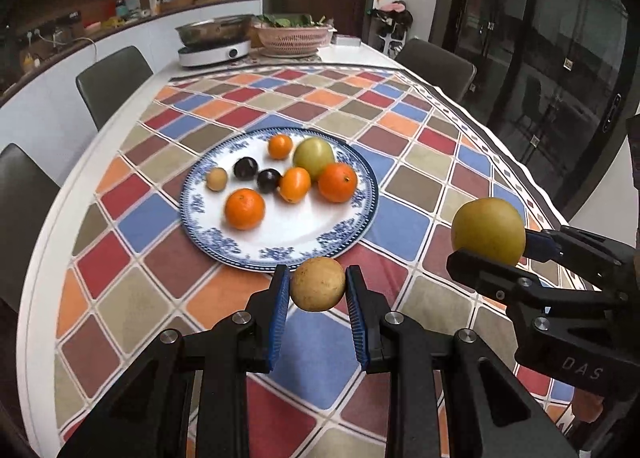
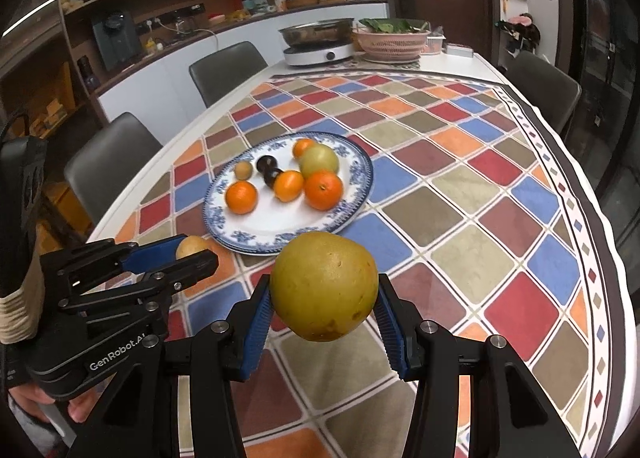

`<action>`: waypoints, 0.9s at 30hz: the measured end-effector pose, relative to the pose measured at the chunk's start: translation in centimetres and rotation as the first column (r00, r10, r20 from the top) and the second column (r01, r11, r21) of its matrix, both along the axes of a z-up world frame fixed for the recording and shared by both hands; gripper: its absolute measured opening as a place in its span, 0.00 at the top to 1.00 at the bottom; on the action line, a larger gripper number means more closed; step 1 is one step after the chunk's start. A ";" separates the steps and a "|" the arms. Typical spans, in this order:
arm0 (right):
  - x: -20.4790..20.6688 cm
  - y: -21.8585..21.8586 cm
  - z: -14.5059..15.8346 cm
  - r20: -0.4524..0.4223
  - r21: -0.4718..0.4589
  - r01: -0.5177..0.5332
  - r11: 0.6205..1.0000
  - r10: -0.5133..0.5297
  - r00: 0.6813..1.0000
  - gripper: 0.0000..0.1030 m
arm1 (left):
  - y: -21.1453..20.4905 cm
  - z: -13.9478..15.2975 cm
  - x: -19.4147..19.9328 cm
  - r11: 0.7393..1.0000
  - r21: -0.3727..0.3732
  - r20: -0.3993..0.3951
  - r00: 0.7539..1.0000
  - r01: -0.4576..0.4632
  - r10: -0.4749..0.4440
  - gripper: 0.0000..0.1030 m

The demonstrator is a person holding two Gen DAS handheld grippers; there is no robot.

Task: Organize fruits
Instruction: 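Carry the potato to the plate with the left tool while the right carries the pomelo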

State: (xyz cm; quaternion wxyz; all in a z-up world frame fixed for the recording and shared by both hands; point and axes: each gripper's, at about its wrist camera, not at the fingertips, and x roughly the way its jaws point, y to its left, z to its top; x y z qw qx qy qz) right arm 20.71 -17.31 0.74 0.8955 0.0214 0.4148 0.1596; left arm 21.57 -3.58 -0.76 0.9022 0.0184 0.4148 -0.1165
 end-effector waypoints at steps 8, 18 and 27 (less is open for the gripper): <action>-0.3 1.8 1.1 0.010 0.014 -0.034 0.999 0.034 0.999 0.52 | 2.0 1.6 -1.1 1.000 0.007 0.039 0.999 -0.014 0.014 0.72; 0.5 4.1 1.6 0.010 0.017 -0.068 0.998 0.068 0.998 0.52 | 4.3 2.5 -0.2 0.999 0.037 0.071 0.997 -0.020 0.017 0.72; 3.4 6.0 1.3 -0.006 -0.013 -0.066 0.998 0.066 0.998 0.52 | 5.9 1.8 2.4 0.998 0.061 0.058 0.998 -0.013 0.009 0.72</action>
